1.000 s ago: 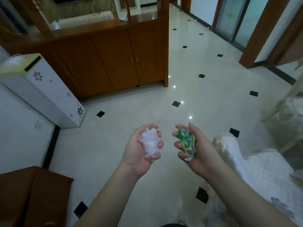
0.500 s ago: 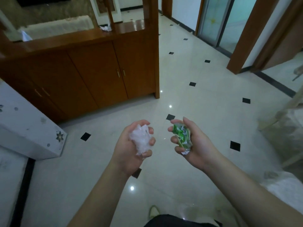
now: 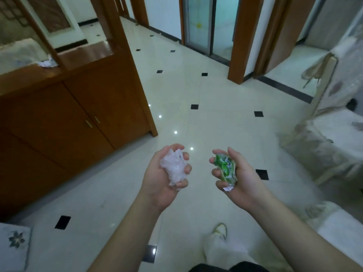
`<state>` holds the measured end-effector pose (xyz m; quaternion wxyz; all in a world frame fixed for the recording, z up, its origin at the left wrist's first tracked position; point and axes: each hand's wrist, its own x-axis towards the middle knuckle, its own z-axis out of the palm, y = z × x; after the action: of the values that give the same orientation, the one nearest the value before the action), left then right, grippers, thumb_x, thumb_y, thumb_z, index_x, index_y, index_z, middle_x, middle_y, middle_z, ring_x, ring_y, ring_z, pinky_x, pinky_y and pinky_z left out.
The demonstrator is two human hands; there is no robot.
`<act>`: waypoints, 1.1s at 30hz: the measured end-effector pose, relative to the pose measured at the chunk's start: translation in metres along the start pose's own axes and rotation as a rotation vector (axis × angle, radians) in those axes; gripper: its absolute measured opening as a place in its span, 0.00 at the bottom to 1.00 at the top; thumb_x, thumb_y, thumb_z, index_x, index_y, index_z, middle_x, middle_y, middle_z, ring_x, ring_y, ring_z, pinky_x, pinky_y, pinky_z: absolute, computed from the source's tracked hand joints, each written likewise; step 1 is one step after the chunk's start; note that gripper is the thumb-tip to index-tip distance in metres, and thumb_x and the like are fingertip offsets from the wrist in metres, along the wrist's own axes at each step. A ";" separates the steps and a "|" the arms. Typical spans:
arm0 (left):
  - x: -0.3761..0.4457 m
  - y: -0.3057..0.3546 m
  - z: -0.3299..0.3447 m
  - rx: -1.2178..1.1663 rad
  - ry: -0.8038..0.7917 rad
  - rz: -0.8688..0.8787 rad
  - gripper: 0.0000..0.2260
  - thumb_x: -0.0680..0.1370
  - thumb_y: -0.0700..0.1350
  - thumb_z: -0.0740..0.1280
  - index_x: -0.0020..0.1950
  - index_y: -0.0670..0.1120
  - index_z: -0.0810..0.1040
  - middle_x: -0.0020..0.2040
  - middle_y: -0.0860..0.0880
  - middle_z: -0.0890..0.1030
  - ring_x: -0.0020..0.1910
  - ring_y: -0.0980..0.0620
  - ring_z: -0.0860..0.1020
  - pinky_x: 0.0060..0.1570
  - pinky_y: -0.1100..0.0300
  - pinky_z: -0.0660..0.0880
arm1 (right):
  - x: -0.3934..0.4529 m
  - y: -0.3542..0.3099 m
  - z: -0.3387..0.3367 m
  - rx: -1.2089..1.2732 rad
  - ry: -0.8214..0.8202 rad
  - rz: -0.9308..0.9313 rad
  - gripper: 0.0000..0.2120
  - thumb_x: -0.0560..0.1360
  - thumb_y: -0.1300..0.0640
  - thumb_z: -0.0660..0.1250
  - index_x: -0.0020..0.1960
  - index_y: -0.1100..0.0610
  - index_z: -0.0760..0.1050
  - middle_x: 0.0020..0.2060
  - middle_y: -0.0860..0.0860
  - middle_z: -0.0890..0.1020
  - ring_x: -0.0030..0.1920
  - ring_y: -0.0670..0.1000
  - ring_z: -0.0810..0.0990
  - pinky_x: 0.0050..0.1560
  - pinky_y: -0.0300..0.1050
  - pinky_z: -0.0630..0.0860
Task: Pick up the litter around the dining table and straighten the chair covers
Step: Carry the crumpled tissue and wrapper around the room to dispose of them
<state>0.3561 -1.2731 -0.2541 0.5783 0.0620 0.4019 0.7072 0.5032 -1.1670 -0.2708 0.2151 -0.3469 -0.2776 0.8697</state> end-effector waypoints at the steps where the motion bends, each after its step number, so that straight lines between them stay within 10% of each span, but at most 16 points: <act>1: 0.021 0.003 0.007 0.006 0.000 -0.017 0.10 0.75 0.50 0.60 0.50 0.46 0.74 0.41 0.45 0.74 0.32 0.49 0.70 0.21 0.66 0.61 | 0.015 -0.013 -0.006 0.014 0.013 -0.004 0.14 0.78 0.48 0.60 0.51 0.56 0.78 0.38 0.52 0.79 0.29 0.47 0.71 0.20 0.36 0.62; 33: 0.581 0.099 0.235 0.163 -0.327 -0.376 0.09 0.72 0.50 0.64 0.48 0.48 0.77 0.40 0.47 0.74 0.33 0.50 0.69 0.21 0.68 0.61 | 0.387 -0.395 -0.094 0.158 0.261 -0.278 0.10 0.78 0.49 0.61 0.46 0.55 0.74 0.36 0.52 0.74 0.27 0.47 0.66 0.21 0.37 0.56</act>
<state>0.2217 -0.6535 -0.2525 0.7500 0.1461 0.3634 0.5331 0.3846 -0.6186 -0.2652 0.3939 -0.3970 -0.2233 0.7984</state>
